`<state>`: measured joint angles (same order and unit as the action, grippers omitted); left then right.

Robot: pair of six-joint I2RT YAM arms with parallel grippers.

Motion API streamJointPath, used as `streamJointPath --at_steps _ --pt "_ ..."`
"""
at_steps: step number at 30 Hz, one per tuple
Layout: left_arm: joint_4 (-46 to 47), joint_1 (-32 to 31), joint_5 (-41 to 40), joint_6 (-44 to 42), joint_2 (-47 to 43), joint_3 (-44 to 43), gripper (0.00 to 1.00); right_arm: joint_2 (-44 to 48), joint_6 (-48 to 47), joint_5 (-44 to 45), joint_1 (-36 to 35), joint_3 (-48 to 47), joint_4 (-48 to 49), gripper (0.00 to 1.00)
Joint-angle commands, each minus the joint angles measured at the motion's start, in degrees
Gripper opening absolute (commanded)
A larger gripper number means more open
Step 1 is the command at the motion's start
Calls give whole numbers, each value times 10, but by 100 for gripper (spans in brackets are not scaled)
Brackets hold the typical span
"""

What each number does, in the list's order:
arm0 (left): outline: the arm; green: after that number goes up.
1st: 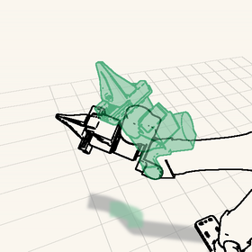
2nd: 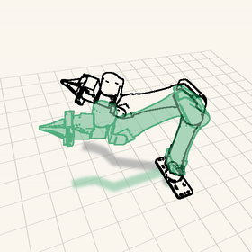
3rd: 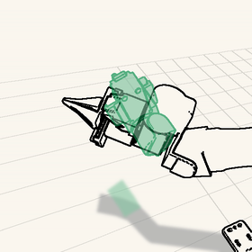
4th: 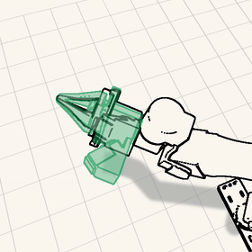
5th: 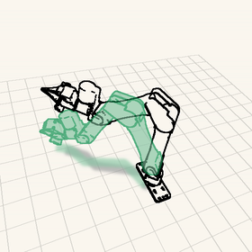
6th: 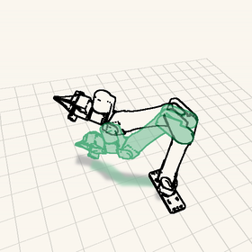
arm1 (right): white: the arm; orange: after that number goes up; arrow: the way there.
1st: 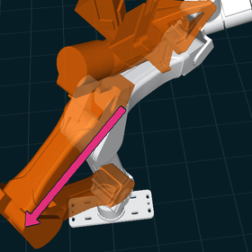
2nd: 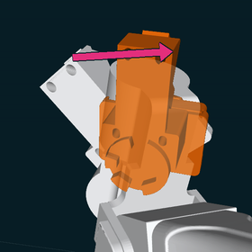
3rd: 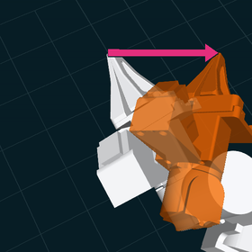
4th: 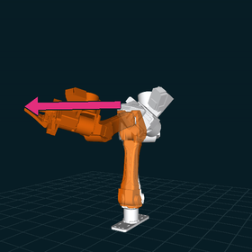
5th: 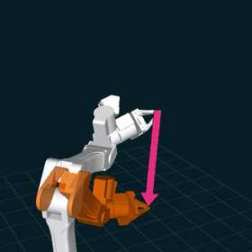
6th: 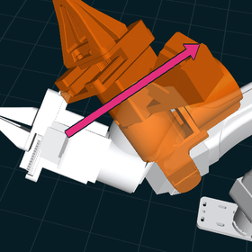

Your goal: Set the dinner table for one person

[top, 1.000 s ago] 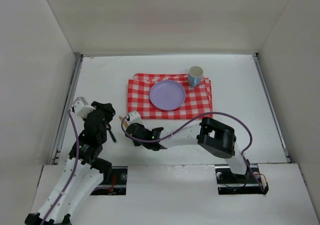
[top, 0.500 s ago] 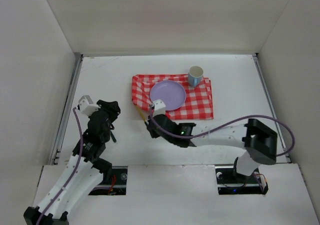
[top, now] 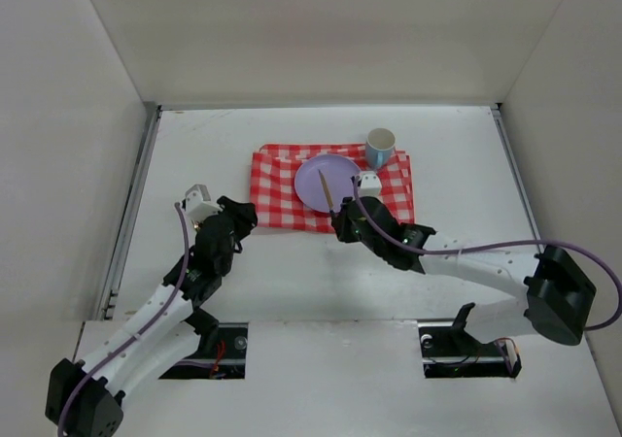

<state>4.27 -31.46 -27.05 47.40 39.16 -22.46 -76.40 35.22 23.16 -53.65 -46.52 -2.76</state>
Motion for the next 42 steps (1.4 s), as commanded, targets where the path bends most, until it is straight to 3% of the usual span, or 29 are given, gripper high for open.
streamJointPath --at_steps 1,10,14,24,39,41,42 --pt "39 5 -6 -6 2 -4 40 20 -2 -10 -28 -44 14 5" --pt "48 -7 -3 0 27 0 40 -31 -52 -4 132 -30 -23 5" --pt "53 -11 3 -5 52 1 40 -62 -79 -14 162 -32 -23 6" --pt "47 -6 6 -3 59 22 40 -110 -96 -29 195 -37 -26 6" --pt "41 -1 4 -7 65 21 40 -205 -120 -18 207 -117 -48 6" --pt "40 0 6 -7 64 21 40 -210 -119 -13 207 -120 -52 11" --pt "36 1 8 -7 64 19 40 -210 -118 -8 207 -121 -55 18"
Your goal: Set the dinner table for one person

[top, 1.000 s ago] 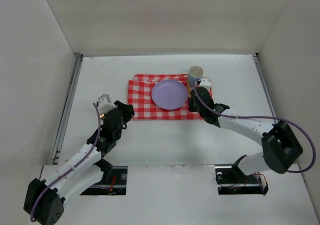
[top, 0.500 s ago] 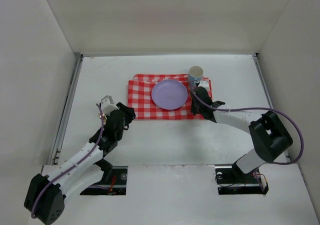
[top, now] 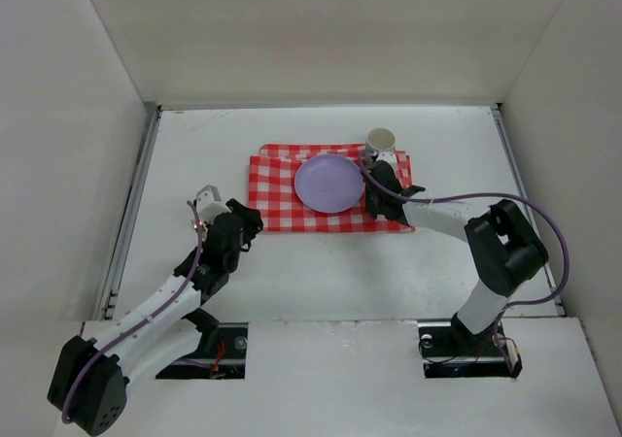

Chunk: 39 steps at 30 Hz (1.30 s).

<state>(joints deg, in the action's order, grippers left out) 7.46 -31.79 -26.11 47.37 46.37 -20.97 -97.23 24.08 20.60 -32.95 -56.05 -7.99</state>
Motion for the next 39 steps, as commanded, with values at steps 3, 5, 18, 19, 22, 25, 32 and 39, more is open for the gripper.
streamJointPath --at_steps 3,5,18,19,22,25,32,39 --pt "-12 4 -7 -7 -12 1 40 15 -3 28 0 -14 -4 38" --pt "-32 9 -5 -8 -13 -6 40 37 4 25 -1 -3 -2 39" --pt "-403 70 -75 4 -7 -99 36 324 84 45 -36 137 82 7" --pt "-422 75 -76 15 -8 -98 36 328 85 43 -41 145 94 7" --pt "-454 103 -62 46 -8 -91 36 323 86 40 -58 166 129 13" --pt "-456 129 -33 56 5 -79 37 316 91 30 -59 192 162 20" --pt "-339 157 -17 19 39 -43 37 320 101 -2 -59 205 191 23" --pt "-309 173 -2 25 79 -30 37 298 97 -11 -74 197 196 29"
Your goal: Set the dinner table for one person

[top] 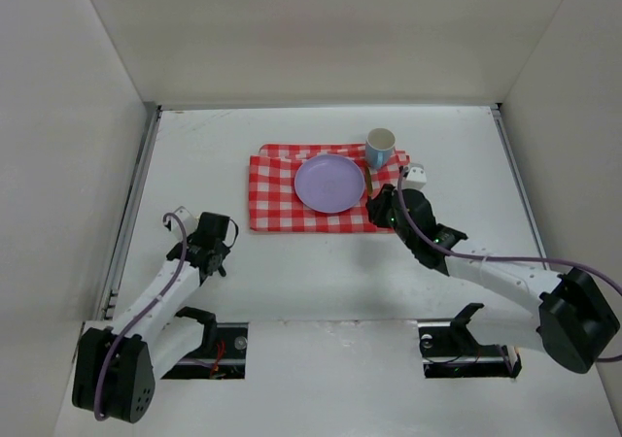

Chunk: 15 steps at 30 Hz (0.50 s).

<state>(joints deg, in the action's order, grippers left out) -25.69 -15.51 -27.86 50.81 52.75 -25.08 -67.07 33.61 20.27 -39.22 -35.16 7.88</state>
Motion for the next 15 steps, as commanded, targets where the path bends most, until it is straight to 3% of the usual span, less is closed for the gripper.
streamJointPath --at_steps 1,8,15 --pt "25 15 24 -8 23 13 37 -3 0 -6 -12 -13 35 30" --pt "74 45 67 -14 69 33 34 6 -4 -4 -12 -7 35 31" --pt "87 52 90 -39 57 31 6 0 -3 1 -3 -4 38 35"
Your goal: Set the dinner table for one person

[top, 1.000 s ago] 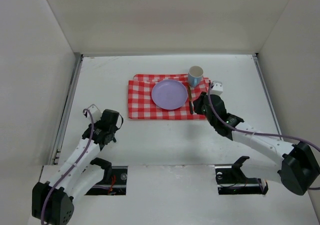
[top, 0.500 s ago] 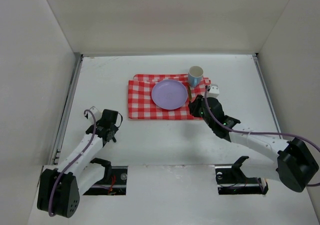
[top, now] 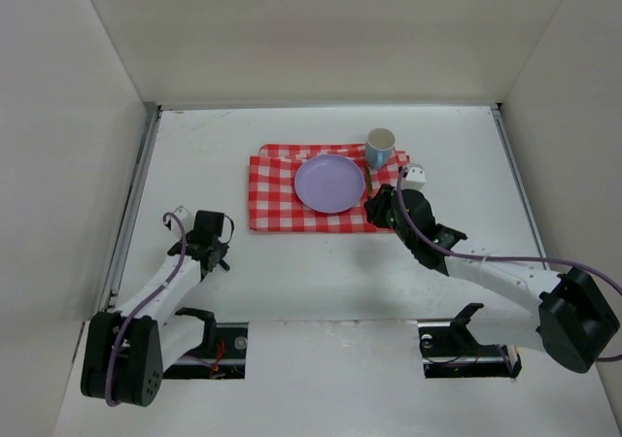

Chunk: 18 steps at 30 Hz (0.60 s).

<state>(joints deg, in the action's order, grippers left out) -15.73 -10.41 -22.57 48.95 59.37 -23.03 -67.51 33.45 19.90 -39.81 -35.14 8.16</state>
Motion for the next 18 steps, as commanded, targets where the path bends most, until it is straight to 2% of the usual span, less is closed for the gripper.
streamJointPath --at_steps 1,5,8,14,18 --pt "-14 -5 33 -29 -28 6 4 4 -2 5 5 -4 35 35" --pt "-27 -26 29 -49 -82 -41 2 1 -1 8 10 -1 38 36" --pt "-23 -69 19 -63 -66 -97 2 -3 0 8 14 1 40 36" --pt "31 -195 -5 -152 91 -225 3 -4 5 9 24 8 48 40" --pt "60 -226 8 -198 198 -297 3 1 6 16 36 13 48 45"
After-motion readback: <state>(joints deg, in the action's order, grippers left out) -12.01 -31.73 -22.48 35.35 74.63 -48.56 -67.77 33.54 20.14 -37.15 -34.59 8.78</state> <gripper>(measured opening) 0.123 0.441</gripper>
